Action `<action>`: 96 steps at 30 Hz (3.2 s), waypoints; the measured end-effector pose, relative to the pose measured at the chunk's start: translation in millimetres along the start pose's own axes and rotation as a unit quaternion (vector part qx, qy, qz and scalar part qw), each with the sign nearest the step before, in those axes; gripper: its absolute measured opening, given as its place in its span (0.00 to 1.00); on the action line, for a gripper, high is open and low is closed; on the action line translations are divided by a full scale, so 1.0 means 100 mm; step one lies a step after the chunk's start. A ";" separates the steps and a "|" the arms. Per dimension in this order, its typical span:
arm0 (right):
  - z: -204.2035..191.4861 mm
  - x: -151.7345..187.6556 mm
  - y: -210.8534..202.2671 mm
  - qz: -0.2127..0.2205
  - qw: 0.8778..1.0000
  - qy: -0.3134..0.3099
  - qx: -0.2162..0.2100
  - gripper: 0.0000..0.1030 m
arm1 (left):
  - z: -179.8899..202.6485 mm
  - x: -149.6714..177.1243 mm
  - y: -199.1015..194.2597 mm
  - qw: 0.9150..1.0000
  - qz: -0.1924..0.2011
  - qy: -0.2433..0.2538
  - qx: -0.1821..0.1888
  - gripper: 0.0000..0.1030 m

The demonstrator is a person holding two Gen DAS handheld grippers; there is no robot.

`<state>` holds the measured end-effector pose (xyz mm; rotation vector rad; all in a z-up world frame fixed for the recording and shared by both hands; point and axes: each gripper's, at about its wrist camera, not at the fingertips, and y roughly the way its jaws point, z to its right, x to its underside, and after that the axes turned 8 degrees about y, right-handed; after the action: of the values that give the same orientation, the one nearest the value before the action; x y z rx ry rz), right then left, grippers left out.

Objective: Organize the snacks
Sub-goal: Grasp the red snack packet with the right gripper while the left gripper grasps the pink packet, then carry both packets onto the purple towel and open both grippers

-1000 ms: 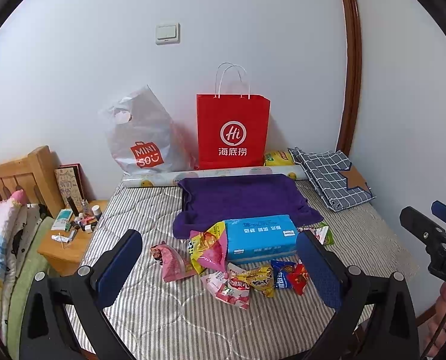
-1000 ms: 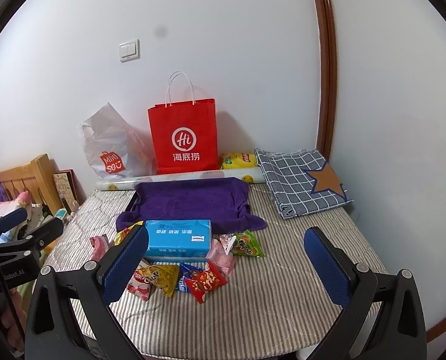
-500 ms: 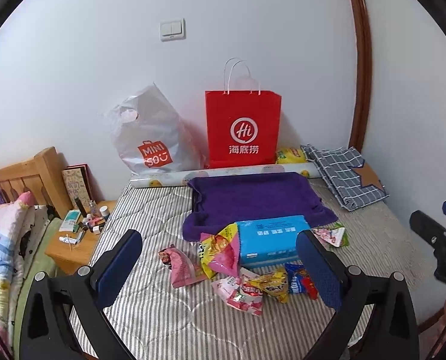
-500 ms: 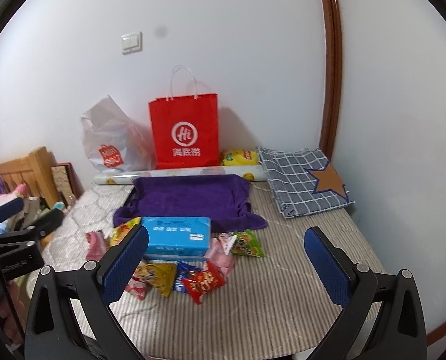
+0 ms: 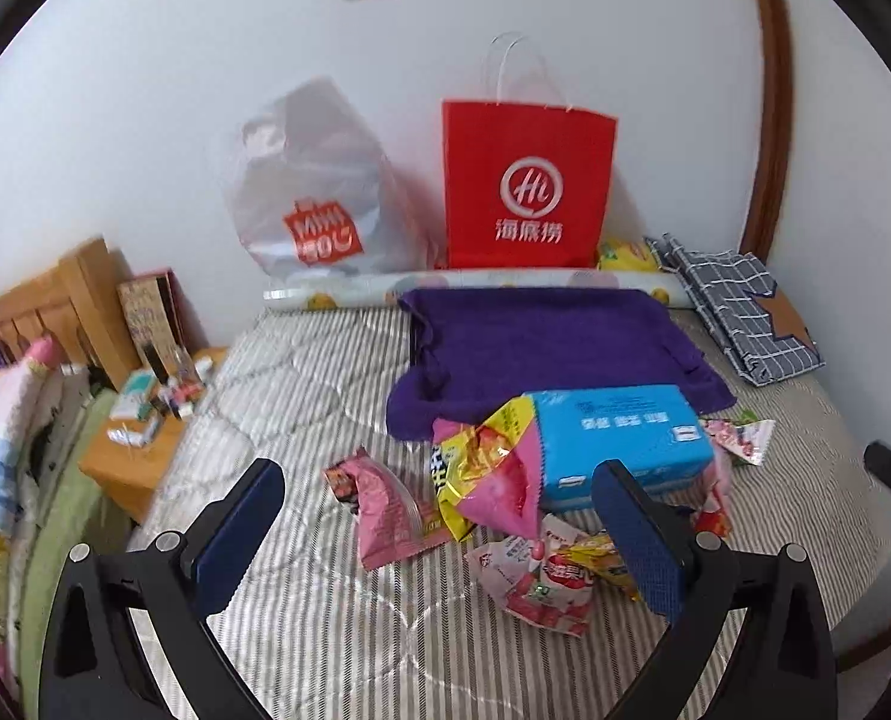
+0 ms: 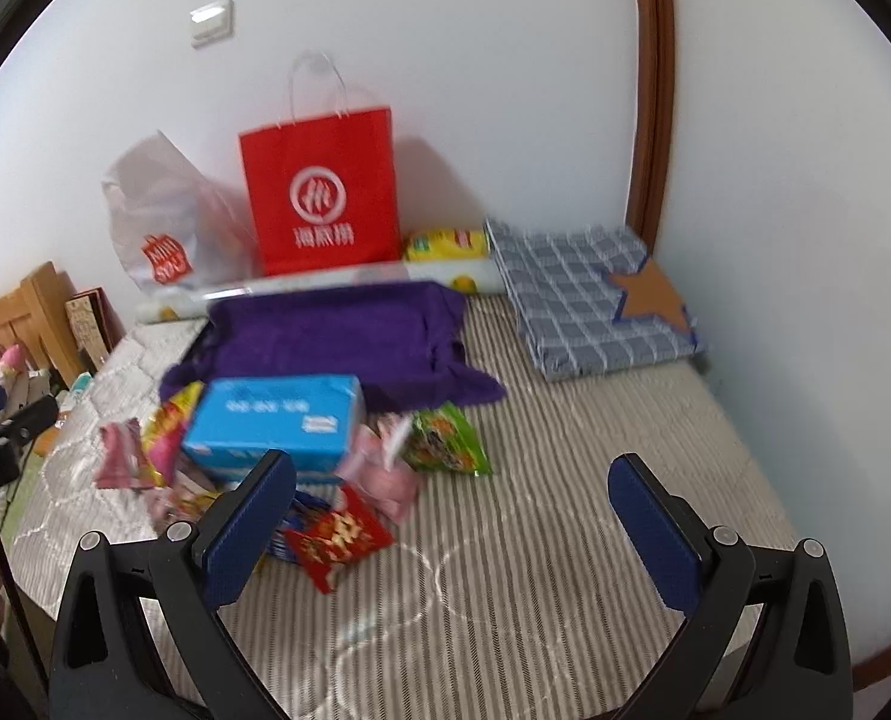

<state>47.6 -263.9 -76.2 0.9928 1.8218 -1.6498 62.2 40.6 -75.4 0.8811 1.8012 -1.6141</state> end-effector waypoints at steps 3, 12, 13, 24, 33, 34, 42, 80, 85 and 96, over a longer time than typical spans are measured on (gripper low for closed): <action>0.14 0.05 0.29 -0.032 0.999 0.020 -0.008 0.98 | -0.05 0.05 0.19 1.000 -0.011 0.003 -0.006 1.00; -0.05 0.30 0.79 -0.088 0.994 0.024 -0.060 0.84 | -0.40 0.15 0.67 0.998 -0.059 -0.029 0.005 1.00; -0.11 0.35 0.82 -0.095 0.993 0.022 -0.071 0.83 | -0.45 0.17 0.71 0.998 -0.061 -0.034 0.008 1.00; -0.45 0.71 1.21 -0.144 0.987 -0.025 -0.059 0.56 | -0.61 0.28 0.98 0.996 -0.078 -0.038 0.019 1.00; -0.23 0.65 1.06 -0.120 0.991 -0.029 -0.045 0.41 | -0.65 0.35 1.34 0.992 -0.113 -0.063 0.012 0.93; -0.23 0.64 1.05 -0.117 0.992 -0.031 -0.042 0.38 | -0.68 0.37 1.37 0.990 -0.116 -0.073 0.021 0.86; -0.20 0.66 1.00 -0.107 0.992 -0.038 -0.047 0.32 | -0.68 0.43 1.40 0.987 -0.117 -0.086 0.065 0.46; -0.28 0.26 0.45 -0.013 0.995 -0.036 -0.097 0.26 | -0.57 0.24 0.69 0.992 -0.049 -0.053 0.101 0.34; -0.38 0.04 0.52 -0.004 0.994 -0.044 -0.099 0.26 | -0.47 0.04 0.65 0.991 -0.031 -0.045 0.119 0.35; -0.58 -0.58 0.84 0.025 0.993 -0.056 -0.105 0.26 | -0.10 -0.48 0.83 0.990 -0.002 -0.011 0.137 0.35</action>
<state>155.4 -217.8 -75.6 0.8316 1.8357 -1.4214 157.1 50.3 -89.5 0.9747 1.5900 -1.8976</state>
